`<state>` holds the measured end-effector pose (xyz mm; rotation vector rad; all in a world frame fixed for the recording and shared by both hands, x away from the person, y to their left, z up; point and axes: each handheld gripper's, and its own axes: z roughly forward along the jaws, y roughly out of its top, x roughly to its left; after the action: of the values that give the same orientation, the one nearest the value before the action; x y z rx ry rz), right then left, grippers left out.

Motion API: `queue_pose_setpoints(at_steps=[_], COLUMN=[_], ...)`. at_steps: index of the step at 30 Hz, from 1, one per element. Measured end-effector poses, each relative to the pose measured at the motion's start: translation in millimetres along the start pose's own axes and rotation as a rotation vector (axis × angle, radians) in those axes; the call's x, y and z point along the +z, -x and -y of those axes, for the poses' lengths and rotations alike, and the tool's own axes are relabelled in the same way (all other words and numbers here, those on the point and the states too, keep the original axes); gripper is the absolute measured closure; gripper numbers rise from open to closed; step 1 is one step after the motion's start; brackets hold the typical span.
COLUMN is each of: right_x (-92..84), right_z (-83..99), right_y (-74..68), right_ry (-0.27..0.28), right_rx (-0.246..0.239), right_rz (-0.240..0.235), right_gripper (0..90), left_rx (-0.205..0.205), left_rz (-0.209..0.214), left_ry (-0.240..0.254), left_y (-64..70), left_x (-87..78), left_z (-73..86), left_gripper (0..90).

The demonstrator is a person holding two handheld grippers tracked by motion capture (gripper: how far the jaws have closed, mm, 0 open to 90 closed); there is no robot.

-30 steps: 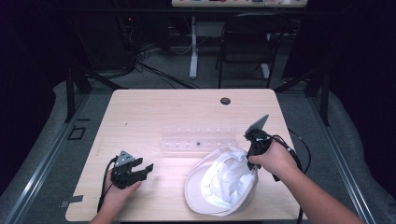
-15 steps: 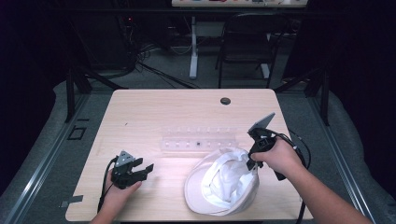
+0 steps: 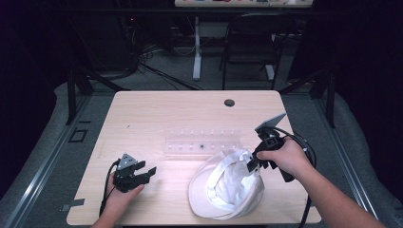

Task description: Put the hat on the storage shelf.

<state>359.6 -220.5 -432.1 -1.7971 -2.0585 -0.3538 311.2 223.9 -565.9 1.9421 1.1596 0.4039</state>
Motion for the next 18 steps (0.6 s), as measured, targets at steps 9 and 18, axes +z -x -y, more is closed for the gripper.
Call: queue_pose_setpoints(at_steps=[9, 18], right_x=[-7.5, -10.9], right_z=[4.1, 6.2], right_y=[-1.9, -4.8], right_ry=[-0.004, -0.006], right_rx=[0.022, 0.058], right_rz=[-0.158, -0.325], right_gripper=[80.1, 80.2], left_rx=[0.004, 0.006], left_rz=[-0.003, -0.003], left_ry=[0.005, 0.008], left_y=[-0.6, -0.2], left_x=[-0.7, -1.2], left_z=[-0.2, -0.3], left_gripper=[44.1, 44.3])
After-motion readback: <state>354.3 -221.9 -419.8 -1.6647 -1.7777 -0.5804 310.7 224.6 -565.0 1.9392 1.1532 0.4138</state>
